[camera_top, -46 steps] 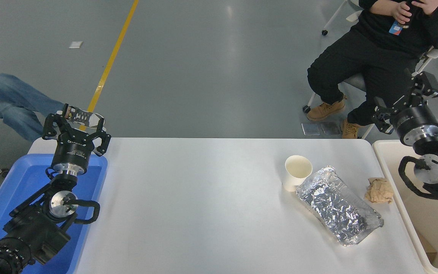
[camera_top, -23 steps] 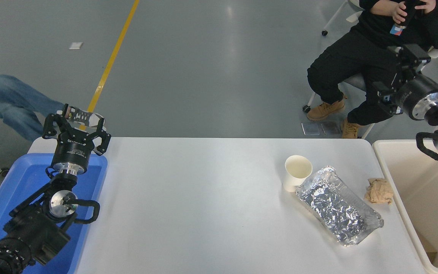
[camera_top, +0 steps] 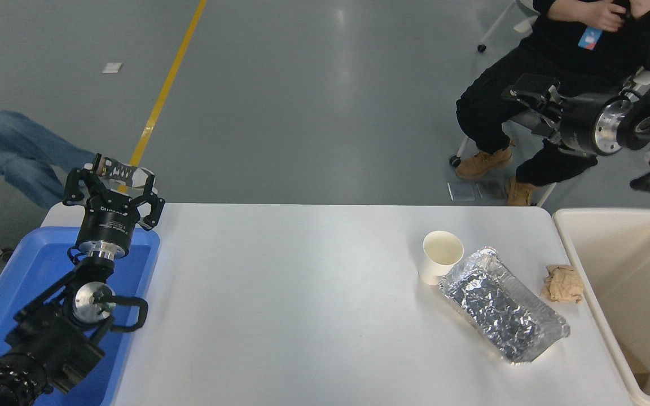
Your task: Pick up paper cup place in dustbin
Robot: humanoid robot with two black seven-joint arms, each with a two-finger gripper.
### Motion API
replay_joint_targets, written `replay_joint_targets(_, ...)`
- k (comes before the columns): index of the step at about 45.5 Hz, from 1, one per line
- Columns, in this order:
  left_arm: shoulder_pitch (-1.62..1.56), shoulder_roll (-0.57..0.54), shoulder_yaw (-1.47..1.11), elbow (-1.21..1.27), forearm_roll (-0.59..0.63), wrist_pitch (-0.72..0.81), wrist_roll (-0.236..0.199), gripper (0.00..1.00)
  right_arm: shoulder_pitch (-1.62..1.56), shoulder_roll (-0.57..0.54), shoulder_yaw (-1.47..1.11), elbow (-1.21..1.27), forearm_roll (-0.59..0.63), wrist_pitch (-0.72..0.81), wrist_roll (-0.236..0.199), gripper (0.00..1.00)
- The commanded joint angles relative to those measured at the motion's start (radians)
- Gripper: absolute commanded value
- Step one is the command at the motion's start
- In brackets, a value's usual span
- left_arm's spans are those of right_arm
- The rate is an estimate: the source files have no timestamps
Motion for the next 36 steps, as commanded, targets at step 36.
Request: replay_joint_targets(36, 0.0, 0.0, 0.0, 0.0, 0.0, 0.001, 0.0, 0.99, -0.124, 0.383, -0.222, 0.047, 0.005, 0.096, -0.009, 1.0)
